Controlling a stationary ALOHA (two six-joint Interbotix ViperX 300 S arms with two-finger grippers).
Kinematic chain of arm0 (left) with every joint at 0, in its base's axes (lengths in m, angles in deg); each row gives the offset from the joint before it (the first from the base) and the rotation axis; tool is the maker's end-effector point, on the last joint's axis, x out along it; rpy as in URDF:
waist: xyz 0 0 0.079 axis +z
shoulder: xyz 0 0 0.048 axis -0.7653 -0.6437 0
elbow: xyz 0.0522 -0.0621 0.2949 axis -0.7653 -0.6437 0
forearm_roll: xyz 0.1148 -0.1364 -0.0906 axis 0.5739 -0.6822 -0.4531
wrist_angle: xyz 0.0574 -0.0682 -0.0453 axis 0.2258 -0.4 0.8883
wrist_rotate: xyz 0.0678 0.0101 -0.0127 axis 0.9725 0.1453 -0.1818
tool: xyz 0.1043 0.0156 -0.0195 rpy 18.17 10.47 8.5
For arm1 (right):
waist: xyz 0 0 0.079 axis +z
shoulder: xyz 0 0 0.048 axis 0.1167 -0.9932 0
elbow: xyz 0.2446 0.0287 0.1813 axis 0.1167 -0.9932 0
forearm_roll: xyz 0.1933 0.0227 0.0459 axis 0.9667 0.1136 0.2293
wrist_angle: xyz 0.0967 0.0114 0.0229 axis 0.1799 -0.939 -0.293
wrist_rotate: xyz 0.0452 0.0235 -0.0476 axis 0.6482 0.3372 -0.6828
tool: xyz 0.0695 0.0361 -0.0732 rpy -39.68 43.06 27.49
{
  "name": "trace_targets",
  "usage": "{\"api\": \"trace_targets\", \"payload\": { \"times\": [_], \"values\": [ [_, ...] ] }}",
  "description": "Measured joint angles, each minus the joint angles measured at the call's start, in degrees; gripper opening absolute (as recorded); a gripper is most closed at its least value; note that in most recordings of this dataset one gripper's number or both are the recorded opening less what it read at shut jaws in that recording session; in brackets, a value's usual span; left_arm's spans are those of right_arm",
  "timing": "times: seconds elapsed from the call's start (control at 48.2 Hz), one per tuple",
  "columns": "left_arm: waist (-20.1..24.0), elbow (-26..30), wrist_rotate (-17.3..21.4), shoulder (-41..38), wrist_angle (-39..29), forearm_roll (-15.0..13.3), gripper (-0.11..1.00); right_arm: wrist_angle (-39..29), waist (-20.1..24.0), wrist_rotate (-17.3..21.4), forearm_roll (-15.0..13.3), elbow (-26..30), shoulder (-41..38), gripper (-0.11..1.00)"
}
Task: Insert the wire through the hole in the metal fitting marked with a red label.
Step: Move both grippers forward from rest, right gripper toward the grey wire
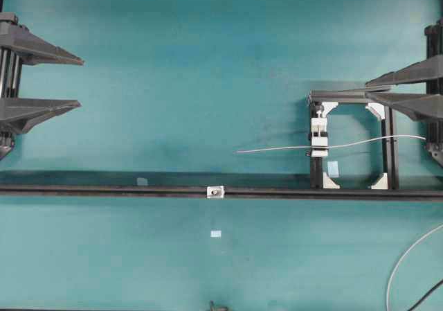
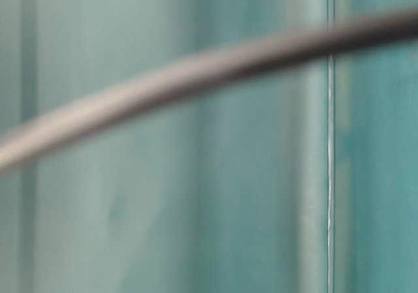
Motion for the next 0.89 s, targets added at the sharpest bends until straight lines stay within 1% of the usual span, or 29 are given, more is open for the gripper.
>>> {"api": "trace_targets", "payload": {
  "times": [0.021,0.042,0.104,0.125,0.166,0.208,0.249,0.291,0.394,0.436,0.477,0.54,0.56,0.602,0.664,0.685,0.706,0.789,0.892],
  "values": [
    [0.0,0.0,0.0,0.0,0.0,0.0,0.24,0.1,0.1,0.1,0.0,-0.1,0.0,0.24],
    [0.1,-0.3,0.1,0.0,0.1,-0.2,0.22,0.1,0.0,0.3,0.0,-0.3,0.0,0.22],
    [0.4,-1.3,-0.1,0.0,0.3,-1.4,0.1,0.0,0.1,0.5,0.0,-1.0,0.0,0.09],
    [0.5,-1.5,-0.2,-0.2,0.2,-1.7,0.05,0.0,0.1,0.6,0.0,-1.1,0.0,0.05],
    [0.6,-1.6,-0.1,-0.1,0.3,-1.8,-0.01,0.0,0.1,1.1,0.0,-1.3,0.0,0.0],
    [0.7,-1.6,0.0,-0.2,0.3,-1.8,-0.05,0.0,0.1,1.4,0.0,-1.3,0.0,-0.02],
    [0.7,-1.5,0.0,-0.3,0.3,-1.8,-0.07,0.0,0.1,2.0,0.0,-1.3,0.0,-0.02],
    [0.7,-1.5,0.1,-0.4,0.3,-1.9,-0.07,0.0,0.1,2.5,0.0,-1.3,-0.1,-0.02],
    [0.7,-1.2,0.3,-1.8,0.3,-1.8,0.04,-0.1,0.1,3.7,0.0,-1.4,-0.4,-0.01],
    [0.8,-1.1,0.4,-2.7,0.3,-1.9,0.12,-0.1,0.1,3.9,0.0,-1.4,-0.8,0.03],
    [0.8,-0.9,0.6,-4.0,0.3,-1.9,0.2,-0.1,0.1,4.2,0.0,-1.3,-1.1,0.09],
    [1.0,-0.4,0.6,-6.2,0.3,-1.9,0.35,-0.3,0.1,4.6,0.0,-1.3,-1.7,0.23],
    [1.1,-0.3,0.6,-7.2,0.3,-1.8,0.43,-0.4,0.1,4.7,0.0,-1.3,-1.8,0.28],
    [1.3,0.2,0.6,-8.8,0.3,-1.9,0.54,-0.6,0.1,4.9,0.0,-1.4,-2.1,0.41],
    [1.7,0.7,0.6,-10.8,0.2,-1.9,0.58,-1.2,0.1,5.5,0.0,-1.3,-2.5,0.59],
    [1.8,0.9,0.6,-11.3,0.3,-1.9,0.59,-1.4,0.1,5.8,0.0,-1.3,-2.7,0.63],
    [1.9,1.1,0.6,-11.8,0.3,-1.9,0.6,-1.8,0.1,6.2,0.1,-1.3,-2.9,0.64],
    [2.5,1.5,0.7,-13.5,0.3,-1.9,0.66,-2.7,0.1,7.3,0.0,-1.3,-3.3,0.64],
    [2.9,1.5,0.8,-14.8,0.3,-1.9,0.77,-3.9,0.1,9.1,0.0,-1.3,-3.4,0.64]
  ]
}}
